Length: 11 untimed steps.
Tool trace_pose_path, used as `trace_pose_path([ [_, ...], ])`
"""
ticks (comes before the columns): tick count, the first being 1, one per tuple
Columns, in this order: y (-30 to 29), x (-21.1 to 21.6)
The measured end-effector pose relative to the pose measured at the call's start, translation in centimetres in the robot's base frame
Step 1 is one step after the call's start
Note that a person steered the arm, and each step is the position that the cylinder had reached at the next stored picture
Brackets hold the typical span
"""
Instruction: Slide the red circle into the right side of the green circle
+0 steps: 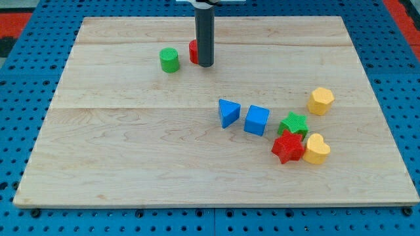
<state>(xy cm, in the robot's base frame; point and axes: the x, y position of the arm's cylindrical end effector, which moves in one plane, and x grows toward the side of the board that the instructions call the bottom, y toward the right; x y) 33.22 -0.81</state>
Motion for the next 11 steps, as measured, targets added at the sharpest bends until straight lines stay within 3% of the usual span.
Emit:
trace_pose_path([
  [2,2.3,0.0],
  [4,6.7,-4.6],
  [9,6.1,-6.2],
  [10,4.5,-7.1],
  [11,-0.9,-5.4],
])
